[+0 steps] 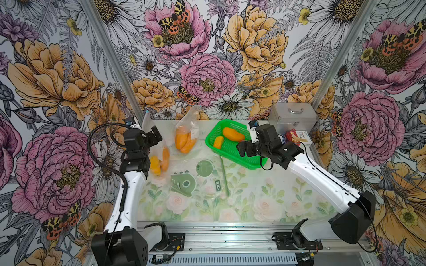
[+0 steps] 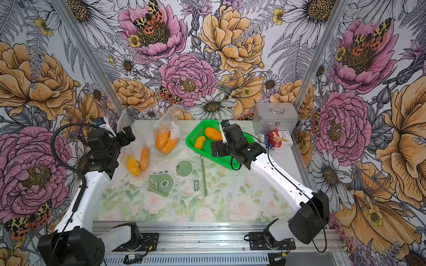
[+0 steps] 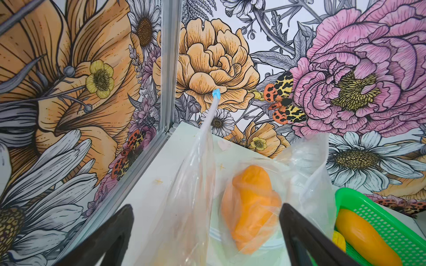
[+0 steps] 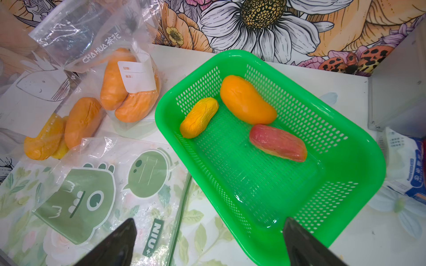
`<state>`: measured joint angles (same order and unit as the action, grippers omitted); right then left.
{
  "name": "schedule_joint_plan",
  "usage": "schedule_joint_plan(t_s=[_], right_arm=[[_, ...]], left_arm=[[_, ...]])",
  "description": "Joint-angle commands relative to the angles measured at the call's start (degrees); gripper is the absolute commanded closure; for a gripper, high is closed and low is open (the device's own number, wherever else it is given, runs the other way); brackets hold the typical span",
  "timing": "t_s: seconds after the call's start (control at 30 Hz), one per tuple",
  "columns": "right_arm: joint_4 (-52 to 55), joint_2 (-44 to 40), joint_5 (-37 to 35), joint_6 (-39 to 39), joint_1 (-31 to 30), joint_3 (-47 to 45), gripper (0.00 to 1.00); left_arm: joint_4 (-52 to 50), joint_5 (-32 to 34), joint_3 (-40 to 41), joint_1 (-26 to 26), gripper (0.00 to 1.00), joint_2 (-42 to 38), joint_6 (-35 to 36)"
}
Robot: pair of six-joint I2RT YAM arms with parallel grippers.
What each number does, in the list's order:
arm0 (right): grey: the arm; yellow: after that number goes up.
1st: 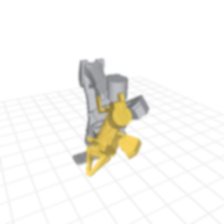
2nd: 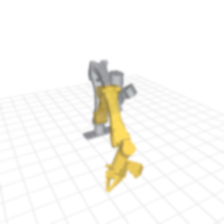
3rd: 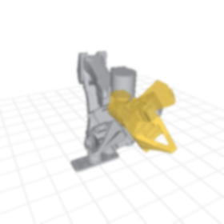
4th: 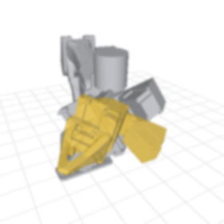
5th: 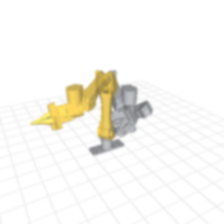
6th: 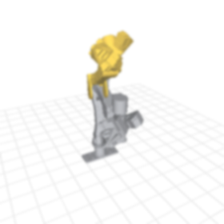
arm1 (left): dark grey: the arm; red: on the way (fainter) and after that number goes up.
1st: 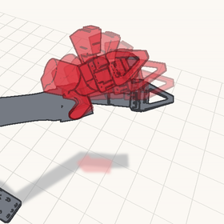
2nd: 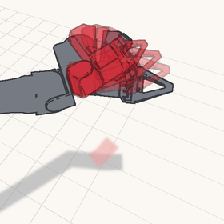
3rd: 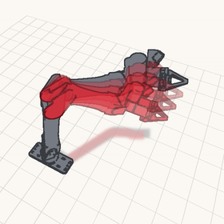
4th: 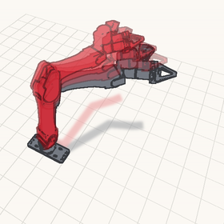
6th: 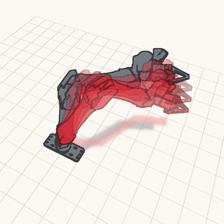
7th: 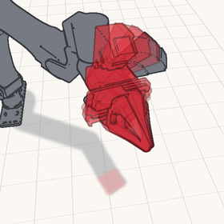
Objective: Place the mango in a zip-top bag and seal the zipper
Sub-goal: Open the zipper of the food storage bag at the center of the board.
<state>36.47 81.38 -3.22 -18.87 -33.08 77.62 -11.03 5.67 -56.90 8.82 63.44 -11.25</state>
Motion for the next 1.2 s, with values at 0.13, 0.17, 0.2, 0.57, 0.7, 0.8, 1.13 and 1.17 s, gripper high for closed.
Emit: schedule_joint_plan(t_s=[0.13, 0.17, 0.2, 0.57, 0.7, 0.8, 1.13, 1.17], right_arm=[[-2.5, -2.2, -1.4, -5.5, -0.6, -4.0, 0.01], [-3.2, -2.5, -1.1, -6.5, -0.6, -5.1, 0.01], [-4.0, -3.1, -0.5, -7.9, -0.7, -6.7, 0.01], [-12.7, -8.3, 0.1, -18.5, -2.7, -21.9, 0.01], [-12.5, -12.7, -8.6, -21.3, -2.6, -25.8, 0.0], [-12.5, -17.1, -14.7, -23.2, -2.4, -28.7, 0.01], [-7.7, -23.4, -23.0, -23.9, -1.3, -30.6, 0.0], [-7.5, -23.5, -23.0, -23.7, -1.3, -30.6, 0.01]], left_arm=[[-6.3, 10.7, 2.6, -5.0, 0.01, -11.4, -2.9], [-6.9, 13.4, 3.0, -7.5, 0.01, -13.0, -2.8], [-7.5, 16.6, 3.7, -11.1, 0.01, -14.9, -2.6], [-9.7, 31.6, 13.5, -55.3, 0.01, -12.2, -12.3], [-8.0, 26.6, 11.2, -60.1, 0.01, 1.4, -16.9], [-6.0, 25.3, 8.6, -61.9, 0.01, 9.8, -18.1], [-0.8, 11.5, -1.3, -58.5, 0.07, 34.1, -20.7], [-0.9, 11.0, -2.4, -58.3, 0.09, 36.0, -20.7]])
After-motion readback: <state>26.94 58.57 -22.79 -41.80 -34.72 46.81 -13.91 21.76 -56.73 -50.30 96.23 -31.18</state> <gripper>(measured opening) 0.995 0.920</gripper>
